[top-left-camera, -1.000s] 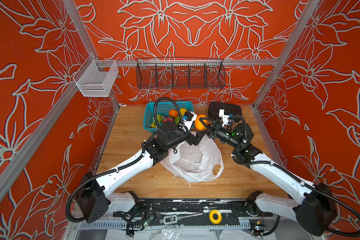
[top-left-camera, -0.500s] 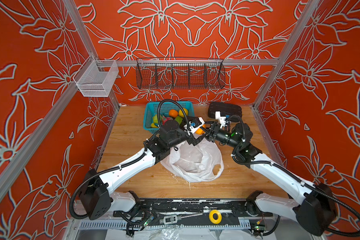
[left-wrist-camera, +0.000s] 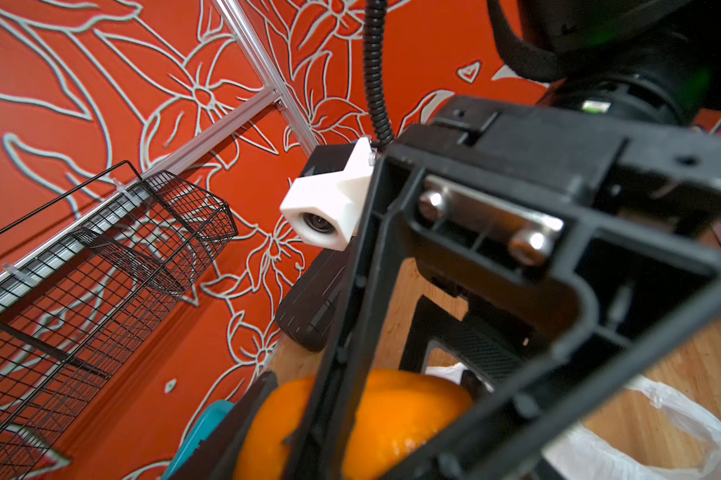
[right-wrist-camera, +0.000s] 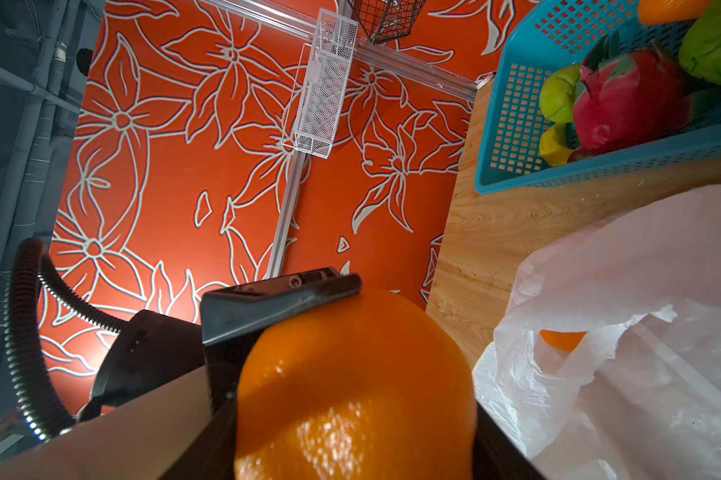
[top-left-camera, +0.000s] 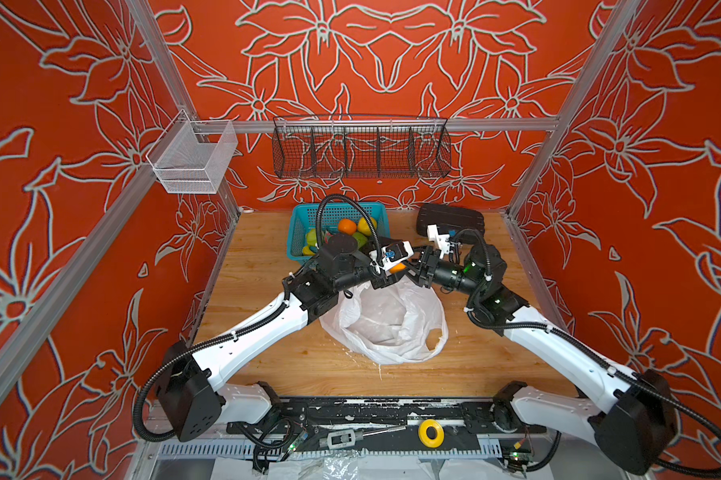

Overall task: Untie the knot of the plastic bag and take out the fruit
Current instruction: 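Bring the orange toward the left gripper and grasp it with the left gripper, then carry the orange to the teal basket with left gripper while right draws back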

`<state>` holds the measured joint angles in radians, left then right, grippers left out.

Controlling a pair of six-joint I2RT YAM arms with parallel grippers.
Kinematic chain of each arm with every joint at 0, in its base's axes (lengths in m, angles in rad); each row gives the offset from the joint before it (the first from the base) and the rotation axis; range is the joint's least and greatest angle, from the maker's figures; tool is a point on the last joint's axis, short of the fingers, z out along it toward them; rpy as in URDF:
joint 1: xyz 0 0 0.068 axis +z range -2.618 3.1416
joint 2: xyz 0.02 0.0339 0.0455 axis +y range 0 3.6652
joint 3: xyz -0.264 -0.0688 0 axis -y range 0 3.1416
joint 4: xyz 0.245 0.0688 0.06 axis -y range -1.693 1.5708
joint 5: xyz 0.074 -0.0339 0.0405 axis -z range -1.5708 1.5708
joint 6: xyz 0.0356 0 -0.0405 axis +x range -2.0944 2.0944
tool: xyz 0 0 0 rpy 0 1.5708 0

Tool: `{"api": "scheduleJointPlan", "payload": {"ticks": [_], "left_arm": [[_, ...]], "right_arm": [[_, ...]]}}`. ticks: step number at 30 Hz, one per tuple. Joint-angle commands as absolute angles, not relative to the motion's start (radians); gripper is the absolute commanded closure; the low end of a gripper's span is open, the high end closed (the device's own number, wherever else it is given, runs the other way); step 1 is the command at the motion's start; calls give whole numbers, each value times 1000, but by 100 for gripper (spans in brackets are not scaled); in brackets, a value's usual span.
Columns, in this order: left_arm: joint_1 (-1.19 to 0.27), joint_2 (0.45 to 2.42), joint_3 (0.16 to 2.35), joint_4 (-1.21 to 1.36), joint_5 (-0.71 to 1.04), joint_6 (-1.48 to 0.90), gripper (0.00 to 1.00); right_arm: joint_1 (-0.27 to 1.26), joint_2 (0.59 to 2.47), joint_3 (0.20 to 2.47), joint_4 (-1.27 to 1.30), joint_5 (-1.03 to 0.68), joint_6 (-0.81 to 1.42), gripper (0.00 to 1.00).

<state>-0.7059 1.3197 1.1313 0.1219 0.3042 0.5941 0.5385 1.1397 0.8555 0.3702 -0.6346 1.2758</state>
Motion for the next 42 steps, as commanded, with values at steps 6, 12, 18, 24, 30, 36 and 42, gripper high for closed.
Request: {"api": "scheduleJointPlan", "payload": {"ticks": [6, 12, 18, 24, 30, 36, 42], "left_arm": [[-711, 1299, 1148, 66, 310, 622, 53], [-679, 1306, 1180, 73, 244, 493, 55], [-570, 1306, 1190, 96, 226, 264, 59], [-469, 1336, 1221, 26, 168, 114, 59], [-392, 1407, 1321, -161, 68, -14, 60], [-314, 1482, 1393, -311, -9, -47, 60], [-234, 1608, 1493, -453, -41, 4, 62]], "right_arm": [[538, 1116, 897, 404, -642, 1279, 20], [537, 1061, 890, 306, -554, 1215, 3], [535, 970, 881, 171, -407, 1117, 3], [534, 909, 876, 33, -305, 1032, 3], [534, 932, 874, 22, -321, 1029, 3], [534, 972, 900, 5, -354, 1021, 3], [534, 1012, 927, -12, -377, 1022, 3]]}}
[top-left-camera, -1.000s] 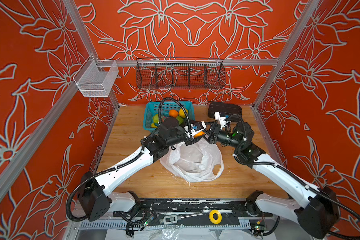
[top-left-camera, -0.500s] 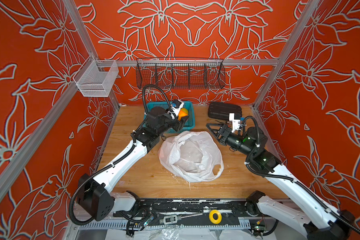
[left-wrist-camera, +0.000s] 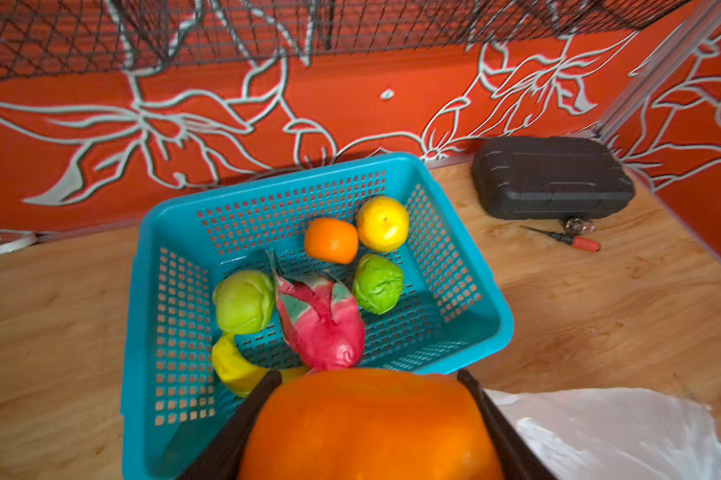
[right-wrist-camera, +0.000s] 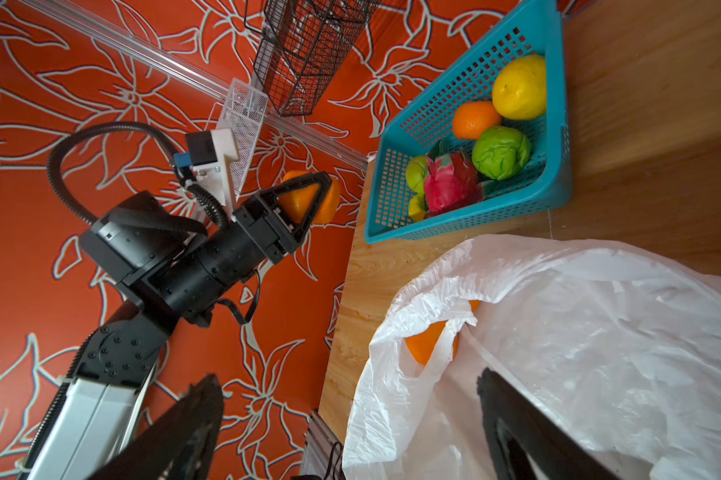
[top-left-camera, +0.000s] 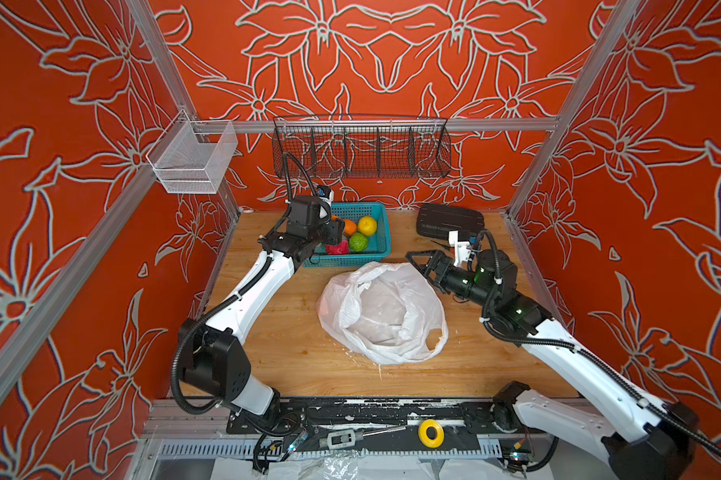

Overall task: Untie the knot of the plastic bag and take out the fruit
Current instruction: 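Carry the orange to the teal basket with left gripper while right draws back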

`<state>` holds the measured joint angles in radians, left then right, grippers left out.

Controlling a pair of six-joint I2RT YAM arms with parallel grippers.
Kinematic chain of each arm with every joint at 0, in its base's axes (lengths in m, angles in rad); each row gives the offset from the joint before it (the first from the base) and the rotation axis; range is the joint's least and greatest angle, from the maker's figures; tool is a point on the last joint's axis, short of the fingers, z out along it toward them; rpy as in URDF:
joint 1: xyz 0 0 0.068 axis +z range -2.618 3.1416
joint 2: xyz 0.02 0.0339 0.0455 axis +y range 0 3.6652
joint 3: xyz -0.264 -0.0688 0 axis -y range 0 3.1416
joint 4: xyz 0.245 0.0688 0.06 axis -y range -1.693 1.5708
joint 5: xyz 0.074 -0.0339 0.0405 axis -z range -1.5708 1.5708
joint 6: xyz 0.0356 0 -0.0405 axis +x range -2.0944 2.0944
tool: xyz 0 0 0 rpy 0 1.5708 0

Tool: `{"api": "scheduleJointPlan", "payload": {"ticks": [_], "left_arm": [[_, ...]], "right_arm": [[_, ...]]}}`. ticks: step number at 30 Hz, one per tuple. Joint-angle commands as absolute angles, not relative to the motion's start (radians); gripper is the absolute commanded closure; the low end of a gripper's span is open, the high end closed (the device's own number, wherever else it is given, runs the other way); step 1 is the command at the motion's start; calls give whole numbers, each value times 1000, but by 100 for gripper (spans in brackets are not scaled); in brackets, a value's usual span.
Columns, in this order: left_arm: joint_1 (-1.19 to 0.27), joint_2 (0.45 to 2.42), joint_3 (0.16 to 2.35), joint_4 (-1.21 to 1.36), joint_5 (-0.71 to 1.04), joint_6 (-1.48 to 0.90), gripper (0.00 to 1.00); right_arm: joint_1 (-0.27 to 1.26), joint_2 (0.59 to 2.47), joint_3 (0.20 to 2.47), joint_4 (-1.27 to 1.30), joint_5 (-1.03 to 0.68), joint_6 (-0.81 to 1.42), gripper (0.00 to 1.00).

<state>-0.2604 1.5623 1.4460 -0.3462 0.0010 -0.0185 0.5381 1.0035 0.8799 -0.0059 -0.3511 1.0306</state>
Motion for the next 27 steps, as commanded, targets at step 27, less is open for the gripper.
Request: {"api": "scheduleJointPlan", "payload": {"ticks": [27], "left_arm": [[-64, 2154, 1872, -801, 135, 45, 60]], "right_arm": [[535, 1058, 944, -20, -377, 1012, 3]]}}
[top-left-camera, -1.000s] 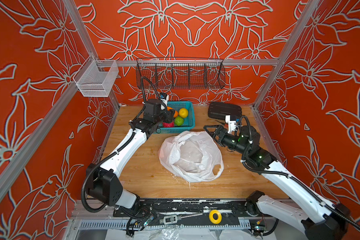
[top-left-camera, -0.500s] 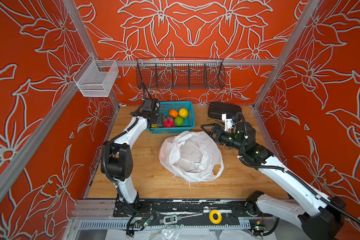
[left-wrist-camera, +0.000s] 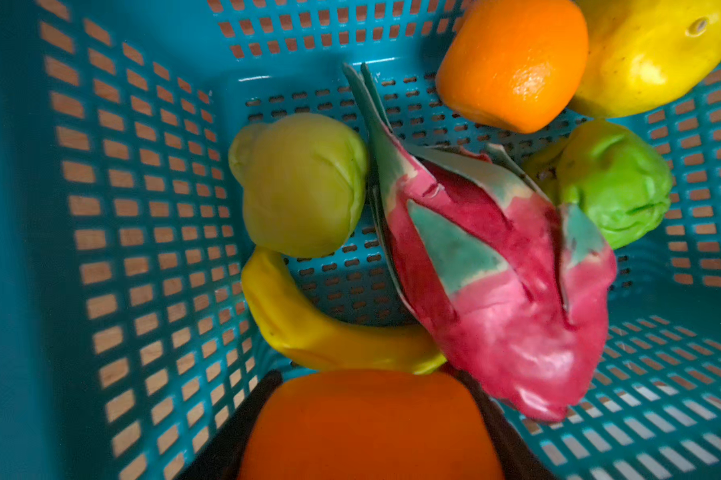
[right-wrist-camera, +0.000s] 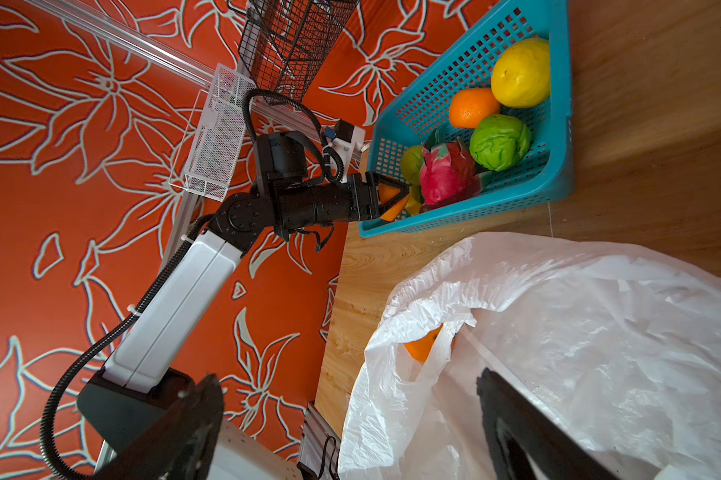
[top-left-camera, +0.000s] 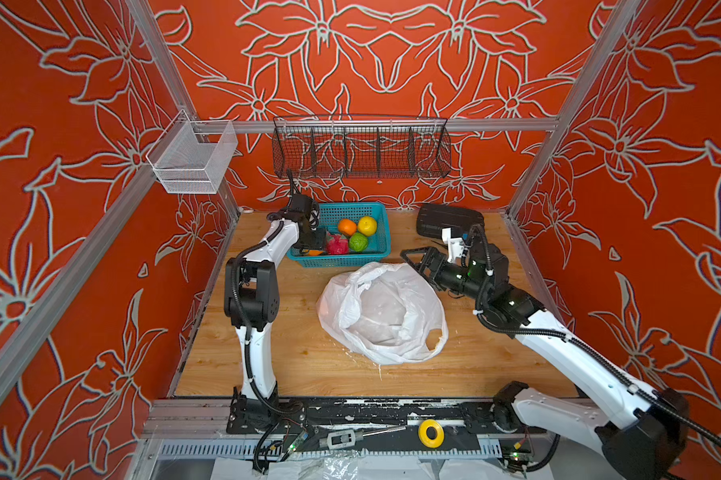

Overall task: Untie the knot of the plastic bag and take out the fruit
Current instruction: 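Carry the orange to the teal basket with left gripper while right draws back, then open the left gripper to release the orange into the teal basket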

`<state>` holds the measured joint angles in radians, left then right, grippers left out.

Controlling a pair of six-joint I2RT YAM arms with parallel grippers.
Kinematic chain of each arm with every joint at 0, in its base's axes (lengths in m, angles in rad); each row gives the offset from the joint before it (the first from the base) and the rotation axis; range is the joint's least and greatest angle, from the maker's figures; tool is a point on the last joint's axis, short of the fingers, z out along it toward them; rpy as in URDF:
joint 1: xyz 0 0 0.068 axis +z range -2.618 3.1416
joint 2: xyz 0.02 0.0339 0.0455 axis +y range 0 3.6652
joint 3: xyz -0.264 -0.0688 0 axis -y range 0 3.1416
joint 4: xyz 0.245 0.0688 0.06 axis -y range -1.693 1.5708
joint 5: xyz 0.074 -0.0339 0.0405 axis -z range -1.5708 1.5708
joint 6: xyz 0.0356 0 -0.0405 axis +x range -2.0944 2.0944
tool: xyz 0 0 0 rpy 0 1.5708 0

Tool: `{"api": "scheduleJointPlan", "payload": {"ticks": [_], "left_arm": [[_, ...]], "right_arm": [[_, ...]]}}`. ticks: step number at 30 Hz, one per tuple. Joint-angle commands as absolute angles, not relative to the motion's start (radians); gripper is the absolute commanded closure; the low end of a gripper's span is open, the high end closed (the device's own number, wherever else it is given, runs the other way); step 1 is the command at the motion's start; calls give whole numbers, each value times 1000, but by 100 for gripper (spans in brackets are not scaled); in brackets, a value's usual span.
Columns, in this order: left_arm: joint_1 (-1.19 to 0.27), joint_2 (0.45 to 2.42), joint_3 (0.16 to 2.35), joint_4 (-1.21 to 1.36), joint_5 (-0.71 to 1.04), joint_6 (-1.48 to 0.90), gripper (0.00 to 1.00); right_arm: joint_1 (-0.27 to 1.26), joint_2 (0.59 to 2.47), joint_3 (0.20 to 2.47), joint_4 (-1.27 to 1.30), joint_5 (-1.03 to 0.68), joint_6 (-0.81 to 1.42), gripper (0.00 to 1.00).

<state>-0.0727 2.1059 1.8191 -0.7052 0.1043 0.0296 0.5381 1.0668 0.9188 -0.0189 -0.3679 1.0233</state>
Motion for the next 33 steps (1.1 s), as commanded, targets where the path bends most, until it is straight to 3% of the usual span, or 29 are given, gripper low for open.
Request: {"api": "scheduleJointPlan", "payload": {"ticks": [1, 7, 11, 14, 18, 20, 26, 33], "left_arm": [[-63, 2167, 1890, -815, 136, 43, 59], [-58, 2195, 1903, -816, 129, 33, 52], [-58, 2149, 1862, -781, 123, 26, 38], [-58, 2105, 1833, -767, 117, 25, 34], [-58, 2047, 1807, -761, 103, 26, 8], [-58, 2015, 1793, -758, 95, 25, 2], [-58, 1865, 1731, -732, 141, 1, 1], [-80, 1570, 1563, -640, 332, -132, 1]], "right_arm": [[533, 1055, 942, -19, -377, 1015, 3], [534, 1029, 930, -27, -367, 1015, 3], [534, 1012, 922, -28, -356, 1012, 3], [533, 1013, 924, -26, -362, 1015, 3], [532, 1011, 922, -21, -370, 1017, 3], [534, 1007, 919, -19, -370, 1018, 3], [534, 1011, 907, -9, -374, 1019, 3], [534, 1022, 877, -12, -373, 1006, 3]]}}
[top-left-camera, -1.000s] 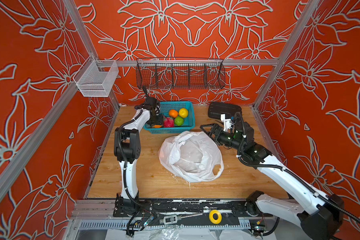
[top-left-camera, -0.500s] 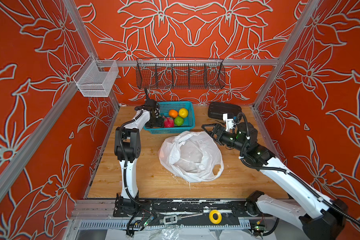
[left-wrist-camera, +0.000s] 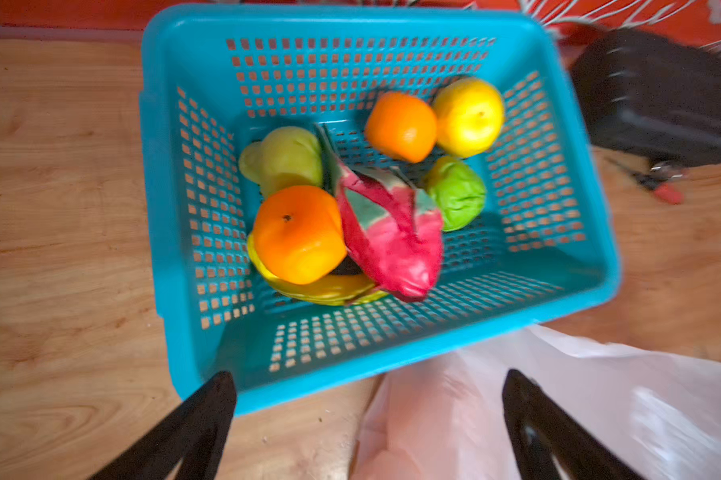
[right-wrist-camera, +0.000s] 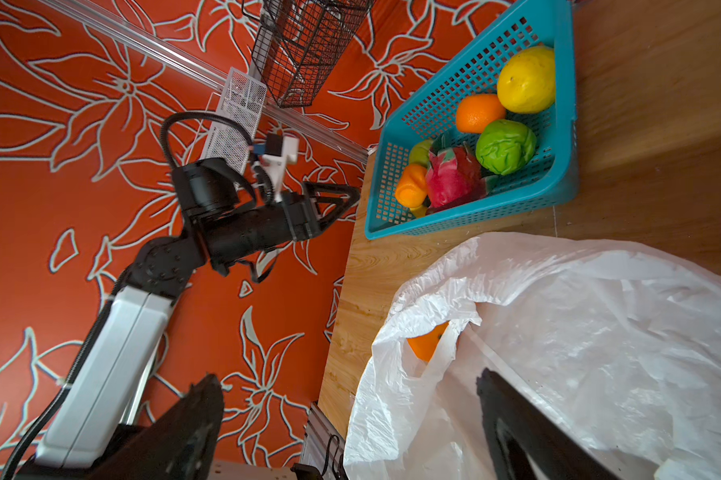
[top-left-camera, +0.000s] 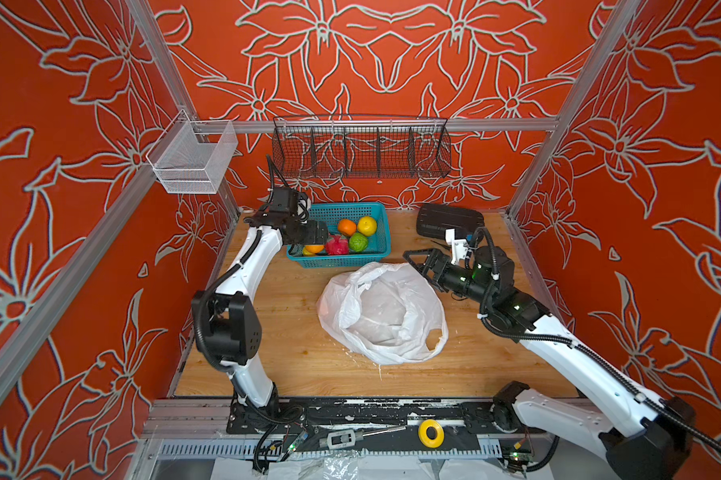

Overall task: Untie the knot of the plastic bag and take out the fruit
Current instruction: 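Open the left gripper to release the orange into the teal basket, then move both grippers over the white bag opening and grip its rim with left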

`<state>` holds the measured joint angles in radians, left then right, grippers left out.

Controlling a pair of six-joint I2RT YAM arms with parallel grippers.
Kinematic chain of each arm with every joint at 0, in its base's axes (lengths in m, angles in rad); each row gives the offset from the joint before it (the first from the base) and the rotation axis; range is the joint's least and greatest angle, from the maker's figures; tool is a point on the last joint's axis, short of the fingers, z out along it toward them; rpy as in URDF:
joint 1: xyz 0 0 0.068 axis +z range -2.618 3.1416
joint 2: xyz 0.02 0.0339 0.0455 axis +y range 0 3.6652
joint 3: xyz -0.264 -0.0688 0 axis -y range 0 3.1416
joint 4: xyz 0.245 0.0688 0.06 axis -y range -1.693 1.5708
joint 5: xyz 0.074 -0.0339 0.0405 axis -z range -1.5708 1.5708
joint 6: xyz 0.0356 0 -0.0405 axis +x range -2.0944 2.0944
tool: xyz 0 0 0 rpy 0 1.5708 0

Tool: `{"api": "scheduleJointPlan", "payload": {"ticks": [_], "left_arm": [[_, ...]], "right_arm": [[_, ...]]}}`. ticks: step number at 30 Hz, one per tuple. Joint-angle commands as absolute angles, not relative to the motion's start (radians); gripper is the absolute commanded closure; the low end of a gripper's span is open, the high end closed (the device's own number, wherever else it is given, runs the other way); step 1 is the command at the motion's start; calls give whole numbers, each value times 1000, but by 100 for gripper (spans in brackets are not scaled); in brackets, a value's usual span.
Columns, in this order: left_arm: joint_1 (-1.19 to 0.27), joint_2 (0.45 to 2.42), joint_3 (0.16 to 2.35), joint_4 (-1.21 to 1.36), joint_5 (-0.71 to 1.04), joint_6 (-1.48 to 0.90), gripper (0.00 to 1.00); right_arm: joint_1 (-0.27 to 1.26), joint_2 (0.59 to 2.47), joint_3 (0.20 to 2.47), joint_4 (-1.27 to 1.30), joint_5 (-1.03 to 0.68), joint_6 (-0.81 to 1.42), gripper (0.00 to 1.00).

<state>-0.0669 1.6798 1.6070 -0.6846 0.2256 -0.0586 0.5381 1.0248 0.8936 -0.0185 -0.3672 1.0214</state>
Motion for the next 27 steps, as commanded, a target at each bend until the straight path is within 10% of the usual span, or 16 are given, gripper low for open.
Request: {"api": "scheduleJointPlan", "payload": {"ticks": [1, 13, 27], "left_arm": [[-93, 1522, 1533, -624, 341, -166, 1], [-547, 1249, 1406, -772, -6, -414, 1], [-802, 1430, 1266, -1138, -385, -539, 36]], "right_arm": [[533, 1024, 872, -18, -369, 1002, 3], [534, 1113, 775, 34, -379, 991, 8], [685, 1329, 662, 98, -179, 1035, 19]]}}
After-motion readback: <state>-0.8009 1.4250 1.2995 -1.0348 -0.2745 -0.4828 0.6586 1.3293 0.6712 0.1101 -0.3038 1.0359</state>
